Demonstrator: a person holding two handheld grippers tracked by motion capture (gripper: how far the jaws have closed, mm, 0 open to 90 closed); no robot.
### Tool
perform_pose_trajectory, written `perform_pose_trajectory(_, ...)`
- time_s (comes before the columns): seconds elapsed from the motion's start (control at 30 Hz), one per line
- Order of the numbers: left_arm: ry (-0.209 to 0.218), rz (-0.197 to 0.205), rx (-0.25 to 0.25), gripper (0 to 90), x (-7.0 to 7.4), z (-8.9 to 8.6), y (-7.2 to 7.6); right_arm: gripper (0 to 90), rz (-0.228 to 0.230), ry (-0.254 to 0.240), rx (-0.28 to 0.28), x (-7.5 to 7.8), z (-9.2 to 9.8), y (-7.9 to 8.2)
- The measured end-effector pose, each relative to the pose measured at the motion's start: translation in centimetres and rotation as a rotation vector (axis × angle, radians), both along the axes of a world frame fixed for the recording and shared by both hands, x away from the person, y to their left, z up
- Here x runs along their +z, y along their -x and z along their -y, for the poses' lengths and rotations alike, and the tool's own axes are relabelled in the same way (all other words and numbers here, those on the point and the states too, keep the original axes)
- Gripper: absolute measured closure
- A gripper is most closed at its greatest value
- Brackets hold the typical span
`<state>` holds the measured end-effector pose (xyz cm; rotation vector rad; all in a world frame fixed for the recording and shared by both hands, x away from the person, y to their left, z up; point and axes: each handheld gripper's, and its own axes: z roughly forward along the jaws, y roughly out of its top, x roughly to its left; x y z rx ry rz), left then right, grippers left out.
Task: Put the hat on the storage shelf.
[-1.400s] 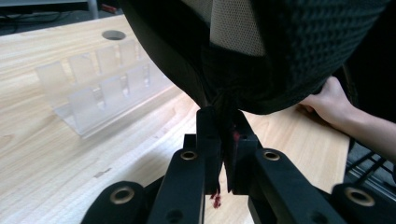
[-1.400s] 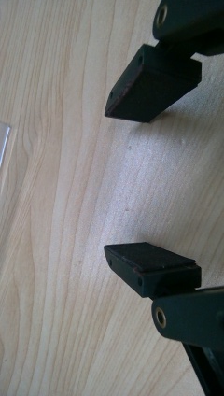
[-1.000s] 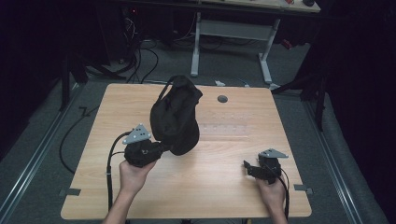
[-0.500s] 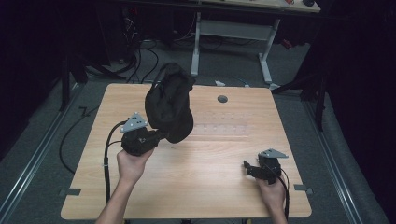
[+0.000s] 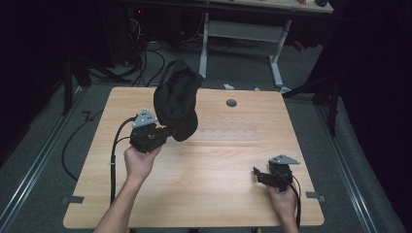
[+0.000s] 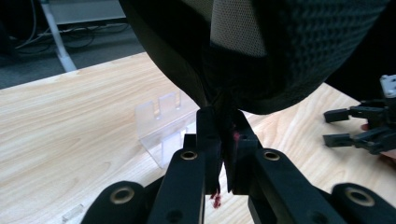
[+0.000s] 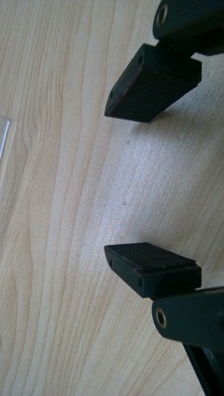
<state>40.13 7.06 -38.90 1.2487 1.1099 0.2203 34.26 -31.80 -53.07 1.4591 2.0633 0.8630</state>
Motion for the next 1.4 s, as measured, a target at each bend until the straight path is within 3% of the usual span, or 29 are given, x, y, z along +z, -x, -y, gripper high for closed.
perform_pose_trajectory(0.27, -0.005, -0.003, 0.028, 85.8, -0.4, 0.4, -0.9, 28.8, 0.0, 0.0, 0.0, 0.0, 0.0, 0.0)
perform_pose_trajectory(0.53, -0.035, -0.016, 0.051, 85.8, -1.2, 0.9, -1.7, 28.8, 0.0, 0.0, 0.0, 0.0, 0.0, 0.0)
perform_pose_trajectory(0.87, -0.092, -0.025, 0.051, 85.7, -2.4, 1.6, -2.1, 28.8, 0.0, 0.0, 0.0, 0.0, 0.0, 0.0)
perform_pose_trajectory(1.4, -0.107, -0.033, 0.054, 85.7, -3.3, 1.9, -2.4, 28.8, 0.003, 0.001, 0.003, 0.0, 0.0, 0.1)
